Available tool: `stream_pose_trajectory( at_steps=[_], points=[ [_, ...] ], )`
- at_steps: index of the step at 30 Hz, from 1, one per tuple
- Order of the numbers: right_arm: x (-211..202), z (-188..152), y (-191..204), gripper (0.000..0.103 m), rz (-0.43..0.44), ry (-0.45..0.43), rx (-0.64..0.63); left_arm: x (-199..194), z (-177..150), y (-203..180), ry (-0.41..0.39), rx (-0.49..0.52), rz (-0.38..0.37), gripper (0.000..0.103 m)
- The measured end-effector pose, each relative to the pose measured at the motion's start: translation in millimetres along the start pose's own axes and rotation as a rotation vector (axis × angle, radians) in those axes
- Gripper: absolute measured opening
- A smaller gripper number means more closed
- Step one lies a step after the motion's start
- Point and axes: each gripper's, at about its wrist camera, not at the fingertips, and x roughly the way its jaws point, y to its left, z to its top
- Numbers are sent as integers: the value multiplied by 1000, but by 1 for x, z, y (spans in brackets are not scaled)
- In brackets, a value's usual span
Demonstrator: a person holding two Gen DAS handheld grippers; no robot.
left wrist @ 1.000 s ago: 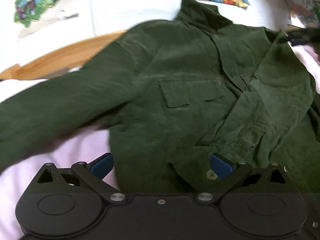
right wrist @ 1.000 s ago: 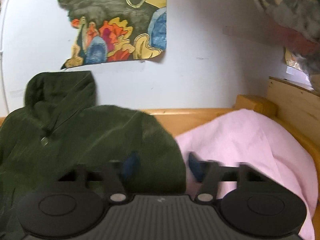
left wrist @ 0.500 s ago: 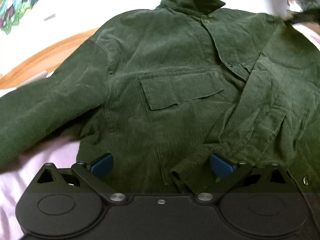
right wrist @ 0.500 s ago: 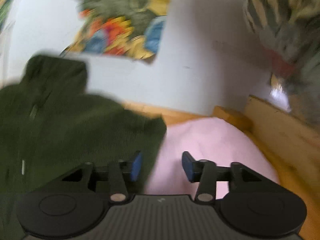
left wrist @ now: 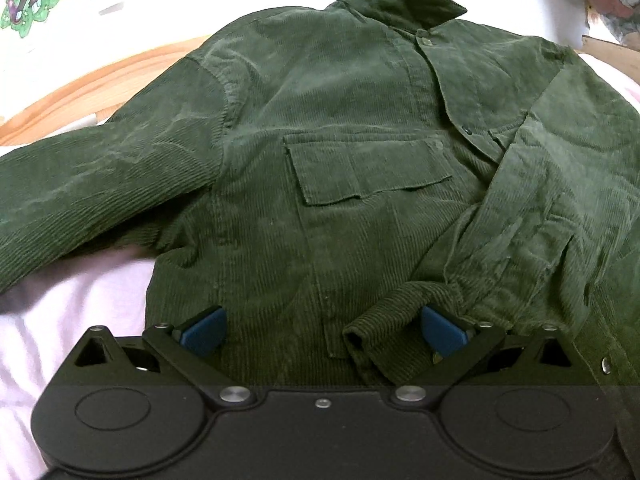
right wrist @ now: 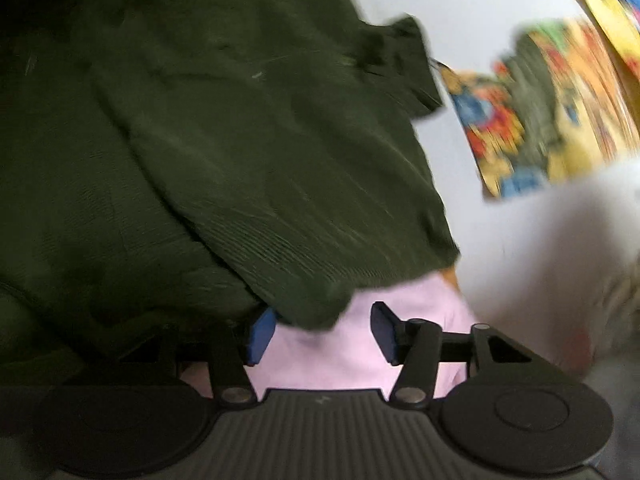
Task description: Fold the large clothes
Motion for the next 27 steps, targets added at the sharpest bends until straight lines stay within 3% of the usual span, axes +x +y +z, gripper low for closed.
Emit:
stream_pose_trajectory(
  at_steps=[2,3,6,9,12,16,18,19,21,25,27],
  points=[
    [13,3,10,41,-6,29,-64,-1,0,-1,7,2,4,103],
    [16,4,11,21,2,46,-57,-2,0,-1,11,4,6,103],
    [9,4,-6,7,3,56,94,-3,1,0,17,2,9,102],
    [0,5,-30,5,5,48,345,-5,1,0,19,4,8,102],
    [18,-1,-35,5,71,128,558,-5,-1,-3,23,16,0,102],
    [27,-7,-26,8,82,168,687,-2,-3,-7,24,31,15,103],
    [18,-7,-24,17,63,173,699,-5,-1,-3,38,22,14,103],
    [10,-5,-23,40,56,167,700,-8,-1,-1,41,18,16,102],
    [-6,2,-21,71,8,153,660,-19,0,7,24,14,31,102],
    [-44,15,-19,94,-95,102,664,-52,1,26,-43,14,90,102],
    [-62,20,-15,98,-121,93,721,-70,-1,38,-72,34,162,102]
  ],
)
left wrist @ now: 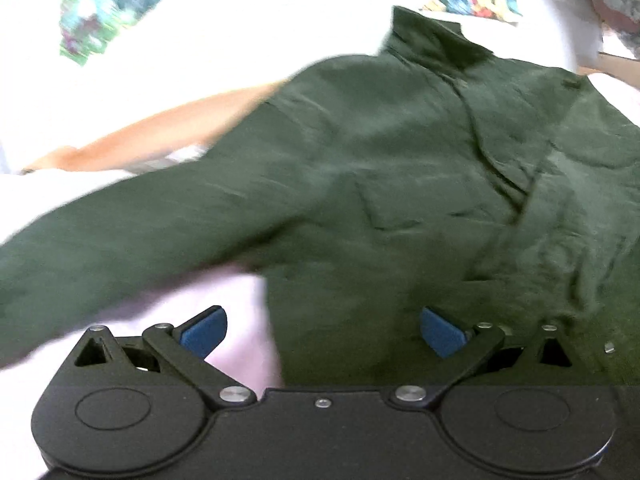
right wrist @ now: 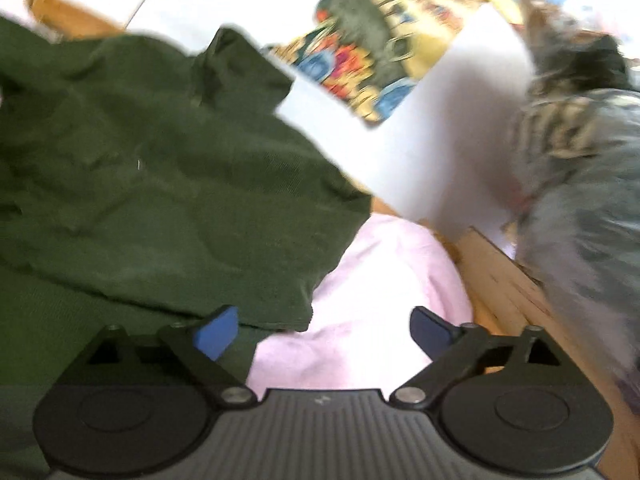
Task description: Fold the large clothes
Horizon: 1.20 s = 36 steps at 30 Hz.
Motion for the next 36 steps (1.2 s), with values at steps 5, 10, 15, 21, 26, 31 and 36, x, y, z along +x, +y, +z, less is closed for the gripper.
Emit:
stream_pose_trajectory(
  at_steps=[5,10,15,21,26,31,36],
  points=[
    [-41,1,-1,102,15,-9,266,-38,0,54,-66,29,278,102],
    [-71,1,8,103,85,-18,555,-65,-13,128,16,-234,505,102],
    [-85,-12,35,103,275,-6,657,-84,-42,176,-22,-529,523,102],
    [-111,-33,81,103,461,92,609,-83,-53,215,-7,-761,578,90],
    [-133,-30,95,103,519,77,567,-81,-41,236,-94,-876,588,62],
    [-141,-29,88,103,509,74,601,-76,-22,234,-144,-906,585,1],
    [-133,-34,75,103,490,82,656,-102,25,204,-360,-786,561,0]
  ],
)
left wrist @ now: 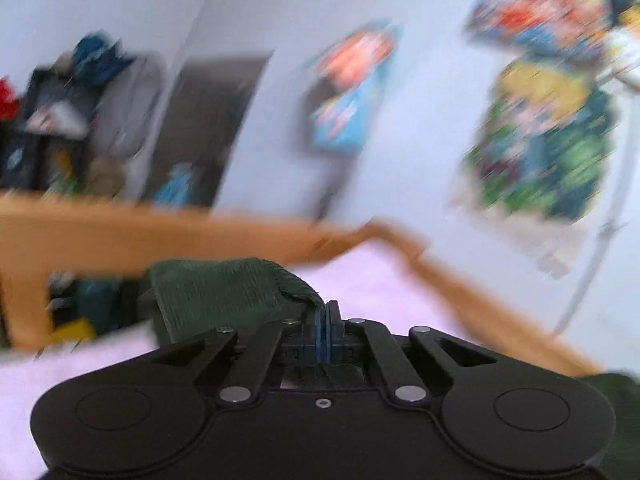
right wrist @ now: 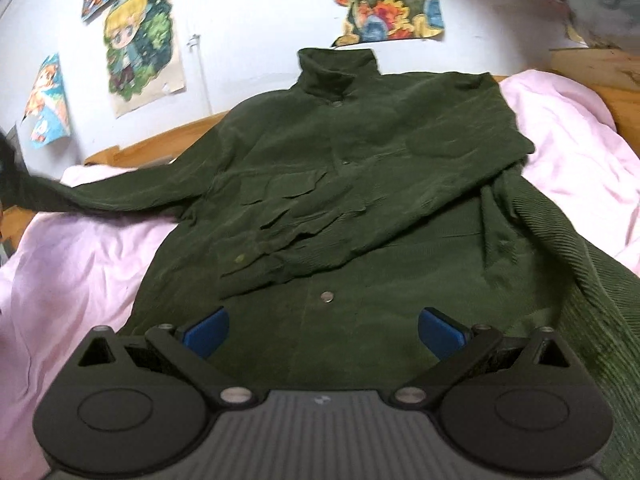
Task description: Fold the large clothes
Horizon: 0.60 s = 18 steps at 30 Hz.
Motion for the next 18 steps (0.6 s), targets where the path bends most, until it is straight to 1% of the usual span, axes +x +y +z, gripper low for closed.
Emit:
stream_pose_trajectory(
  at_steps=[3,5,7,8,10,12,13,14,16,18],
  points=[
    [-2,2,-7,103,-17,-24,9,-29,19,-47,-95,75,-171,0],
    [-5,4,-14,103,-45,-50,25,-53,24,-84,-133,141,-298,1],
    [-8,5,-21,103,-77,-74,45,-77,24,-124,-141,201,-463,1],
    [-10,6,-25,103,-101,-92,52,-89,18,-142,-136,236,-539,1],
    [-13,5,-32,103,-156,-137,54,-112,3,-175,-120,321,-720,1],
    [-15,4,-38,103,-212,-170,47,-136,-23,-203,-93,402,-888,2],
    [-15,3,-41,103,-234,-182,46,-146,-40,-216,-61,432,-971,2],
    [-16,3,-45,103,-256,-195,47,-152,-54,-227,-25,449,-1028,2],
    [-17,2,-52,103,-286,-214,56,-162,-90,-249,79,475,-1123,3],
    [-18,2,-58,103,-313,-230,65,-163,-122,-268,195,504,-1171,4]
  ],
)
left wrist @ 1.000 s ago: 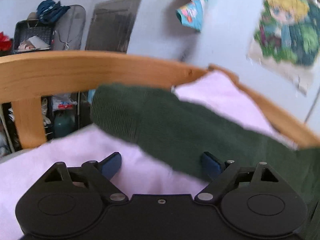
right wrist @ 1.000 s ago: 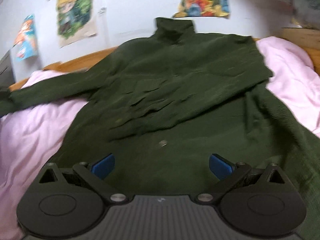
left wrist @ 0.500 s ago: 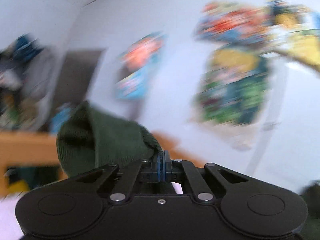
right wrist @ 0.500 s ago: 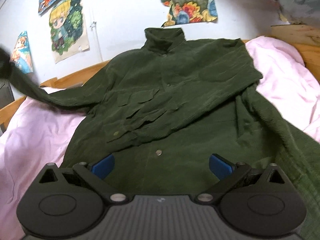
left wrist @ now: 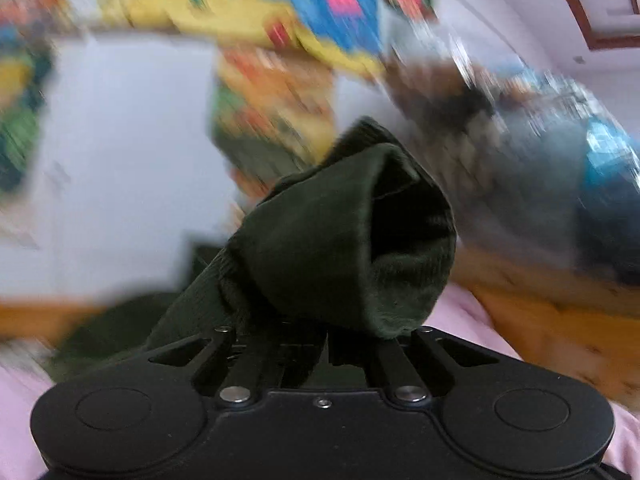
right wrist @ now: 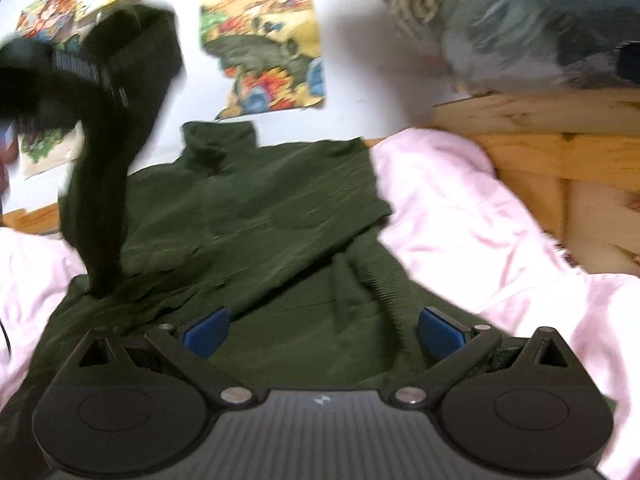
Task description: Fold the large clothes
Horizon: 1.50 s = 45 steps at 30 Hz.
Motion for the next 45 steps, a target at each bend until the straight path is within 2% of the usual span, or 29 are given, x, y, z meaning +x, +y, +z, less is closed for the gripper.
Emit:
stream_pose_trajectory(
  at_steps=[4,6,8,10,13,15,18,21,24,27,31,32,33,34,36,41,43,45],
  points=[
    [0,-2,-9,103,-32,-7,14,36,-40,-11,174,-47,-108,18],
    [-1,-2,-11,103,-36,-14,28,41,-58,-10,250,-97,-131,40],
    [-1,-1,-10,103,-32,-22,27,36,-66,-4,267,-133,-113,75],
    [-2,-1,-8,103,-20,-29,18,24,-70,-1,246,-129,-79,81],
    [-2,-4,-6,103,23,-44,18,4,-66,15,258,-102,-18,87],
    [2,-4,-6,103,59,-62,9,-8,-60,33,286,-45,60,87],
    [15,-1,-3,103,90,-68,-15,-9,-58,59,389,76,227,87],
    [31,7,3,103,118,-70,-29,-7,-53,98,476,121,330,87],
    [48,22,8,103,148,-91,-9,4,-38,141,535,50,367,87],
    [73,43,10,103,203,-92,19,17,-27,177,525,-56,378,88],
    [122,80,20,102,201,-47,-13,55,-32,213,504,-183,360,83],
    [135,85,22,100,204,-25,-23,69,-37,219,501,-213,349,78],
    [149,89,25,87,201,21,-45,80,-40,226,493,-244,339,76],
    [160,90,26,54,204,77,-66,89,-44,229,485,-267,332,73],
    [169,87,22,15,224,161,-82,108,-48,235,455,-309,326,69],
    [111,69,-5,8,239,108,-144,146,-52,235,338,-333,315,68],
    [89,55,-9,5,222,152,-184,164,-59,231,342,-323,313,68],
    [69,36,-11,5,207,218,-211,178,-66,227,372,-293,350,68]
  ],
)
